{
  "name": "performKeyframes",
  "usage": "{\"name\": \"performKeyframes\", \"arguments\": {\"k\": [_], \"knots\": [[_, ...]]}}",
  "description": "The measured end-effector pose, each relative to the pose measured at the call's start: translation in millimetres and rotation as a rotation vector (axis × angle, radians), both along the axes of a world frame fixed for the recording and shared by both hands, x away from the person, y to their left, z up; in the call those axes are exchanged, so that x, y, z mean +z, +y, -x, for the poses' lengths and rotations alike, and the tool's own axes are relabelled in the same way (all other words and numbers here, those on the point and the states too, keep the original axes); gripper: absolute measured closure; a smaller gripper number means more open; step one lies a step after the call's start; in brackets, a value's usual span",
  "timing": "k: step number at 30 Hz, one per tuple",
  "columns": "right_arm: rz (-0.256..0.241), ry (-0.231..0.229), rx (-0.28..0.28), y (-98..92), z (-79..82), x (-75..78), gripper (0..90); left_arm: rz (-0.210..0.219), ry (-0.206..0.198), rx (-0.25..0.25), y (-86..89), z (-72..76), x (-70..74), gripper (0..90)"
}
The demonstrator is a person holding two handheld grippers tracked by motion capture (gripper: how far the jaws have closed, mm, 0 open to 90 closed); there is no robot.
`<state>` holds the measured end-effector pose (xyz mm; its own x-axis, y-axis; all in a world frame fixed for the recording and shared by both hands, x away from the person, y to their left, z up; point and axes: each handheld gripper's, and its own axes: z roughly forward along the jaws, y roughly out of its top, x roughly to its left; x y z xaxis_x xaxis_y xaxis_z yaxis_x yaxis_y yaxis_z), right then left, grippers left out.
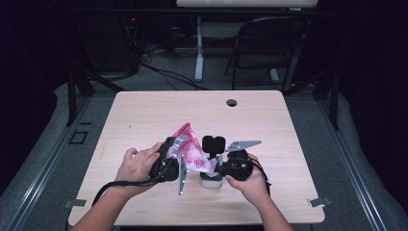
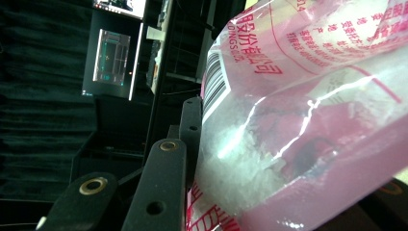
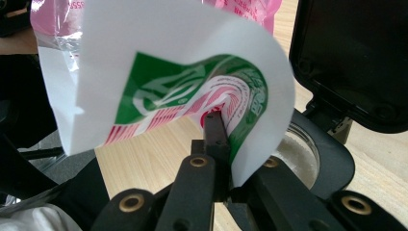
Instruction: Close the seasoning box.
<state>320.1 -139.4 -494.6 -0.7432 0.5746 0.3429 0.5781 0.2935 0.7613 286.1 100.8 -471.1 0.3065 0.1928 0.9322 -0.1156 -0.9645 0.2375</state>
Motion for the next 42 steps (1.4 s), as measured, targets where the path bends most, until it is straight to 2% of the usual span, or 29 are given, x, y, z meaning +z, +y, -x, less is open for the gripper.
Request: {"name": "performKeyframes", "arguments": {"k": [12,14,25,42], "knots": [[0.007,-0.009,0.001,0.0,0.2,1.0,89.8,0.019,0.014,0.011,3.0,-1.2,-3.8,75.0],[0.008,-0.009,0.002,-0.4,0.1,1.2,89.8,0.009,0.010,0.012,3.2,-1.2,-3.7,75.0],[0.003,-0.010,0.002,-0.8,0.5,1.8,89.8,0.013,0.017,0.015,4.0,-0.8,-4.5,75.0],[-0.002,-0.019,0.000,0.0,1.3,4.0,89.8,0.052,0.046,0.035,9.9,-0.8,-8.7,75.0]]}}
